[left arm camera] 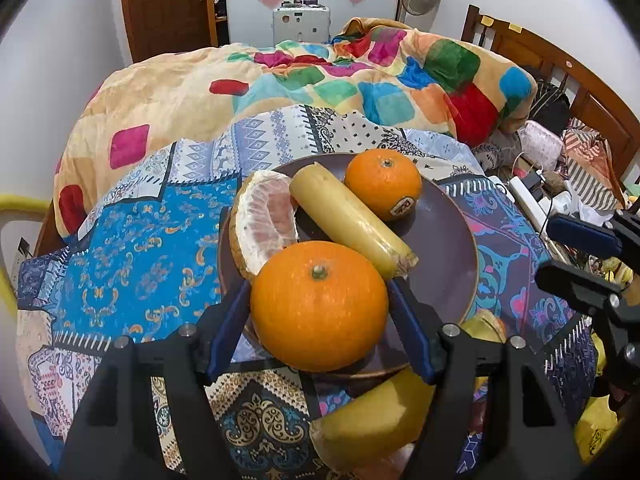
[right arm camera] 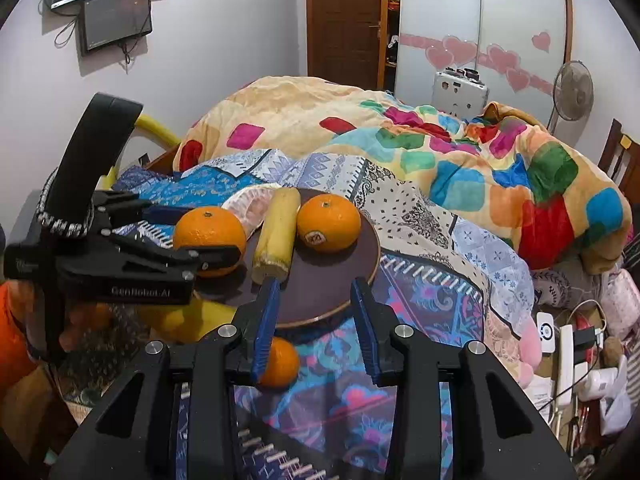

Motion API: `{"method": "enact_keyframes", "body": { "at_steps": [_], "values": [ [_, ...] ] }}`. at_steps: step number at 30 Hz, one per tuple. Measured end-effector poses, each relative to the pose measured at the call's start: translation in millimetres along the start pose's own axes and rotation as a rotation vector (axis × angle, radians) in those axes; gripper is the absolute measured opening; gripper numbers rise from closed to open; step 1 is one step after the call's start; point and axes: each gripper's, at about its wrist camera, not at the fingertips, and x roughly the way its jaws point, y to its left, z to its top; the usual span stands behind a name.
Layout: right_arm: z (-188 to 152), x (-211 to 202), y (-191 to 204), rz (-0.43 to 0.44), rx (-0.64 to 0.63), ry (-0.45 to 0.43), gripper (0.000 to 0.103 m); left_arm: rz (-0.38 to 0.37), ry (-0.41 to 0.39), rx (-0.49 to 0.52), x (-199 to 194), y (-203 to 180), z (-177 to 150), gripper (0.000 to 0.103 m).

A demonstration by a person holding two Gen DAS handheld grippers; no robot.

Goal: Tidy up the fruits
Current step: 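Lower the large orange onto the plate and open the left gripper, then grasp a small tangerine from the cloth with the left gripper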

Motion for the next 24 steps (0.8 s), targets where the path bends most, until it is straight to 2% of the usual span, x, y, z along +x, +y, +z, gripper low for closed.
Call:
{"method": "enact_keyframes", "body": {
  "at_steps": [3,9,19,24],
  "values": [
    [-5.8,-4.7,0.6,0.012,0.006,-0.001,0.039,0.02,-0.064,0.004,-16.1,-0.7,1.0,0.072],
    [-17.7,-9.2,3.0,0.015,-0.001,0.008,0.04,0.008,-0.098,-0.002,-41.1,-0.4,-0.2,0.074],
    [-37.6,-1.8,6.5,0.034,0.011,0.052,0.04,-0.012,-0.038,0.028,-52.8,0.8,-43.7,0.074],
    [-36.3,12.0,4.6,0.025,0.028,0.073,0.04,-0.009,-0.047,0.046,-59.1,-0.2,-65.1,0.074]
  ]
}}
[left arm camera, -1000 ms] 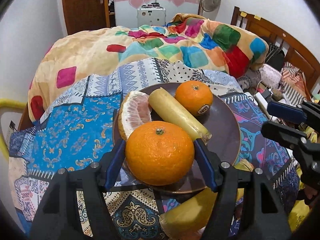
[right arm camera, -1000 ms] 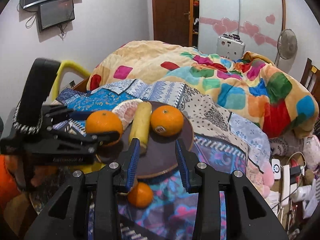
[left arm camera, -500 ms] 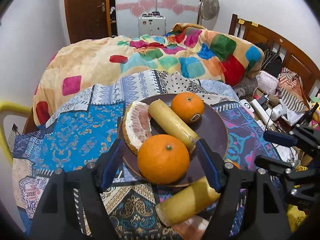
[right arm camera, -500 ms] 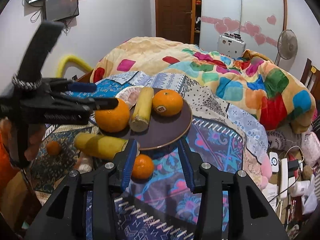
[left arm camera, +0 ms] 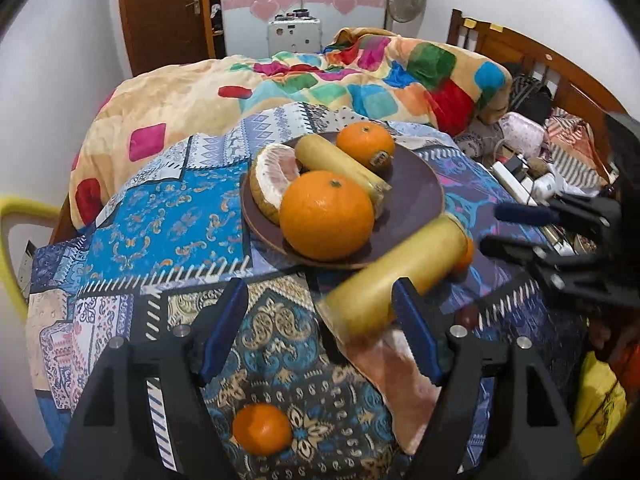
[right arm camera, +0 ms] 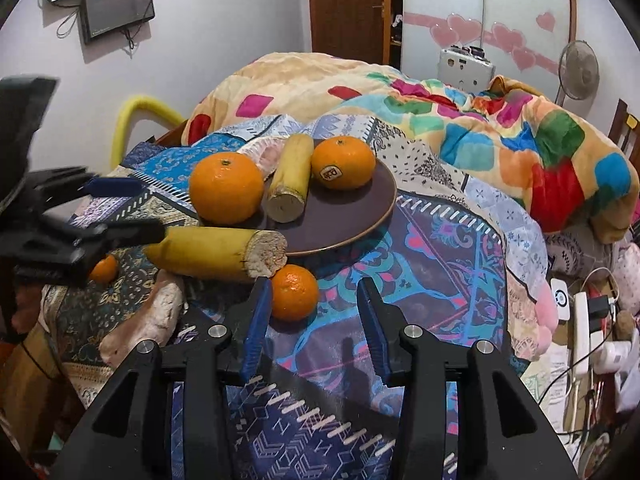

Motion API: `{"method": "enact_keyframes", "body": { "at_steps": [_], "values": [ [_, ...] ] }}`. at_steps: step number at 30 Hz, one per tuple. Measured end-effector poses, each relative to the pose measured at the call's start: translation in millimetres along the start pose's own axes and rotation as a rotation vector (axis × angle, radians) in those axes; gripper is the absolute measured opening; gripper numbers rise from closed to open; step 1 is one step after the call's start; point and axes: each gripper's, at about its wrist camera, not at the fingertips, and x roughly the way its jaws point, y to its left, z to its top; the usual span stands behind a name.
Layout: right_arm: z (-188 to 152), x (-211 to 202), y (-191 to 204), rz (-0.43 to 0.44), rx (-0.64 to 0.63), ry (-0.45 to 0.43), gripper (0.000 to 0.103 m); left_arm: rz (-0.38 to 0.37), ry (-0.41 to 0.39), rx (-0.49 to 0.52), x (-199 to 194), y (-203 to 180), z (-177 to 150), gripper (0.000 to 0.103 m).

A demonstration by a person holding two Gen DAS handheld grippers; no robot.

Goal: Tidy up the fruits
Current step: 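Grasp a small tangerine from the cloth with the left gripper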

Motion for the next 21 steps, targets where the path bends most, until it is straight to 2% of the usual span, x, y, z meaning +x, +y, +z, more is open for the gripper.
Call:
{"method": "enact_keyframes", "body": {
  "at_steps": [4,9,11,13,17,21],
  "values": [
    [5.8,9.6,-2.4,-0.012,0.015,0.013,0.04,-0.021,0.016,0.021,3.0,-7.4,-8.4,0.074],
    [12.6,15.7,-1.0,0.031,0.044,0.022,0.041,-0.047,0.028,0.004,14.6,-7.7,-10.8,0.074],
    [14.1,16.5,1.8,0.076,0.047,0.028,0.041,-0.071,0.046,-0.005,21.2,-7.3,-11.0,0.074],
    [16.1,18.0,7.4,0.112,0.048,0.036,0.041,-0.049,0.047,0.0,24.9,-7.6,-11.0,0.075],
    [18.4,21.9,26.2,0.14,-0.011,0.041,0.041,-0.072,0.056,-0.005,23.5,-7.4,-15.1,0.074],
    [19.1,20.9,38.8,0.155,-0.045,0.028,0.041,-0.036,0.037,0.015,9.9,-5.8,-19.5,0.071]
  ]
}}
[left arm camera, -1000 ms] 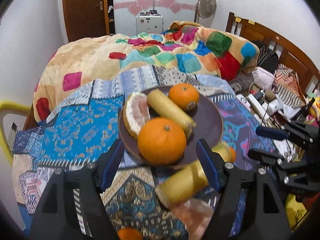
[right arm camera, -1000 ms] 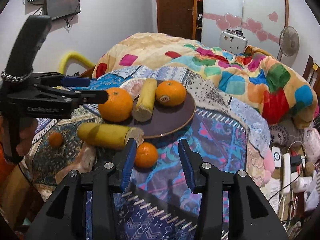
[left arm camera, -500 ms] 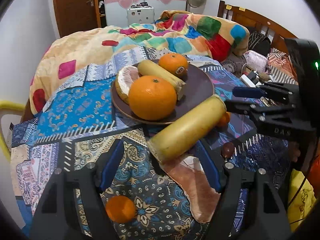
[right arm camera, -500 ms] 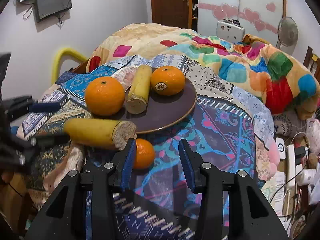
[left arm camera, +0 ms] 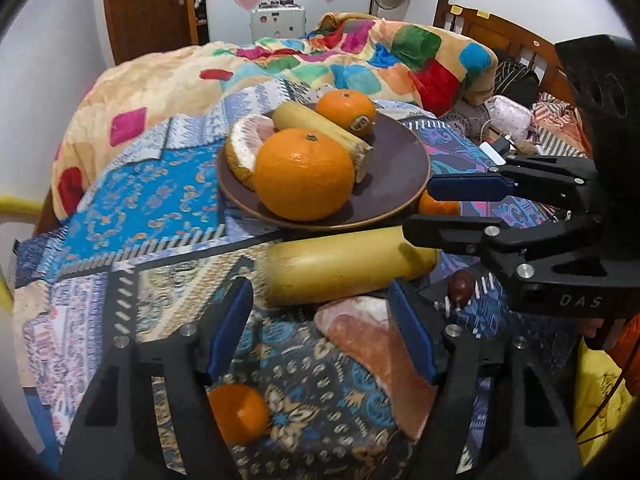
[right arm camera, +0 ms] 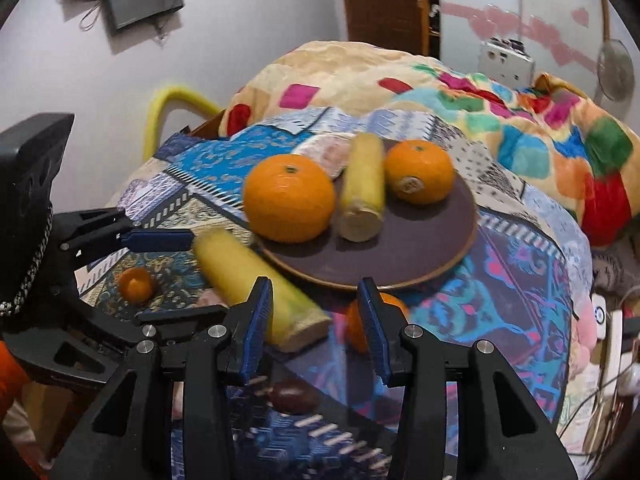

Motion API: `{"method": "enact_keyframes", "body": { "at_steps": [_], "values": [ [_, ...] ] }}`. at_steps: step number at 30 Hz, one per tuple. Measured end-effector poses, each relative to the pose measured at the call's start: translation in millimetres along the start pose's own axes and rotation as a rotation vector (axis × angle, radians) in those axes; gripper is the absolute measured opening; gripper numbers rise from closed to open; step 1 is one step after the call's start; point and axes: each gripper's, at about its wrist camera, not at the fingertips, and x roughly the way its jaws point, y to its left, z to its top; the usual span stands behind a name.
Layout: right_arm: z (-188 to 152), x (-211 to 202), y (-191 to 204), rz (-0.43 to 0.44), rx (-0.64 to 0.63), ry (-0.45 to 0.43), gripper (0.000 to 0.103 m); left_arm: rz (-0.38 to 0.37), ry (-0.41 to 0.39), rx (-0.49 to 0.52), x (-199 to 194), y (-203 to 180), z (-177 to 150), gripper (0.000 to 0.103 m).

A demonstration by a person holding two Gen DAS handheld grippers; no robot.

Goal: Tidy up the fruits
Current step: 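Grasp a small tangerine from the cloth with the left gripper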

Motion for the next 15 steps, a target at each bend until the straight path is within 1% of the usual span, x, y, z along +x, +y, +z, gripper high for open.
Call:
{"method": "enact_keyframes", "body": {
  "at_steps": [3,6,11,12,15],
  "values": [
    [-1.4,-2.6,0.4,0.021,0.001,-0.004,0.041,0.022,-0.024,-0.01,-17.3,8.8,-3.0,0.071],
    [-4.0,-1.2,2.6,0.027,-0.017,0.006,0.041,0.067,-0.037,-0.014,-31.2,20.3,-10.1,0.071],
    [-6.1,10.5,9.9,0.017,-0.064,0.042,0.041,0.079,0.003,-0.064,-35.4,40.8,-34.0,0.071],
    [-5.4,12.8,11.2,0.025,-0.072,0.044,0.043,0.08,0.012,-0.071,-35.5,44.2,-39.2,0.071],
    [-2.9,15.7,11.3,0.039,-0.077,0.059,0.044,0.079,0.035,-0.086,-32.1,50.1,-53.4,0.071]
  ]
}}
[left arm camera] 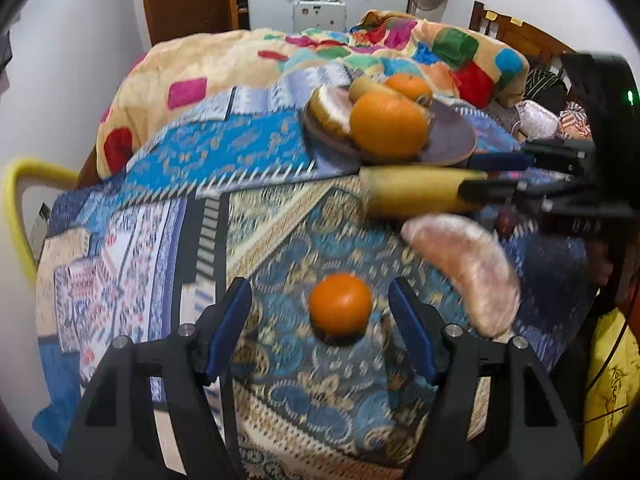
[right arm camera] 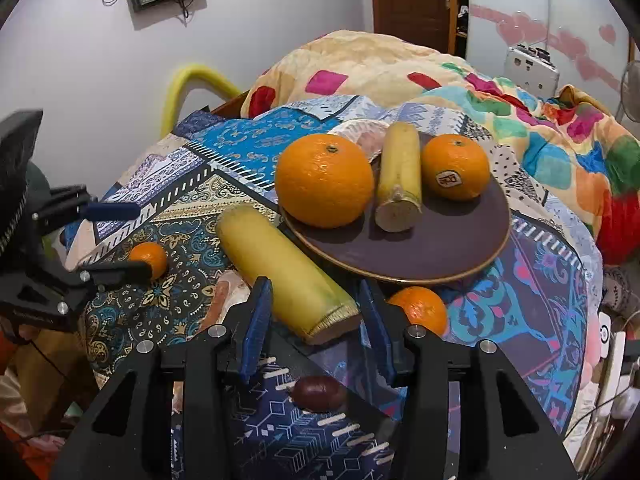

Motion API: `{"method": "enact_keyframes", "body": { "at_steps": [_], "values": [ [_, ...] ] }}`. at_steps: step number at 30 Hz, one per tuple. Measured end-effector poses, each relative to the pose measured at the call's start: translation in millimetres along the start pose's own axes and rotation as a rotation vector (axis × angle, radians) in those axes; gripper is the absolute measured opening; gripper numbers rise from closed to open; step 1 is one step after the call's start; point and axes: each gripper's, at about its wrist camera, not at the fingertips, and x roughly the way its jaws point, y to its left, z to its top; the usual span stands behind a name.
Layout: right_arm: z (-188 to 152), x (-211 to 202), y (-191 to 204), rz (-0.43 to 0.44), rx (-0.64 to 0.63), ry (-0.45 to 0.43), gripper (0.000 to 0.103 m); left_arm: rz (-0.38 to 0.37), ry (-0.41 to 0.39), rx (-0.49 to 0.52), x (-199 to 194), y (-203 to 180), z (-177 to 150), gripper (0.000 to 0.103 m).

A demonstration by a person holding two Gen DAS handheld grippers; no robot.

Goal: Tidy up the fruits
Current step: 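Grasp a small tangerine from the cloth with the left gripper, then grasp and lift the second yellow cylinder with the right gripper while the left holds the tangerine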

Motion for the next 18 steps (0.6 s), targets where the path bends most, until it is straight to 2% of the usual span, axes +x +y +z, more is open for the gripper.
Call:
{"method": "enact_keyframes", "body": {
  "at_steps": [5,7,12,18],
  "values": [
    [-1.7,4.9,7.7,0.01,-0.04,0.061,0.044,-0.027,0.017,-0.025,5.7,4.6,-12.1,0.071],
    [-4.3,5.4,12.9,0.001,-0.057,0.081,0.041,-0.039,0.013,-0.026,6.8,3.4,-13.4,0.07],
    [-4.4,13.0,19.0,-0.007,-0.069,0.106,0.039,-0.026,-0.01,-0.001,10.0,-3.7,-12.5,0.053],
    [-5.3,4.4,23.6,-0.023,-0.021,0.075,0.037,-0.04,-0.023,-0.008,13.3,-3.8,-7.0,0.034]
  ]
}}
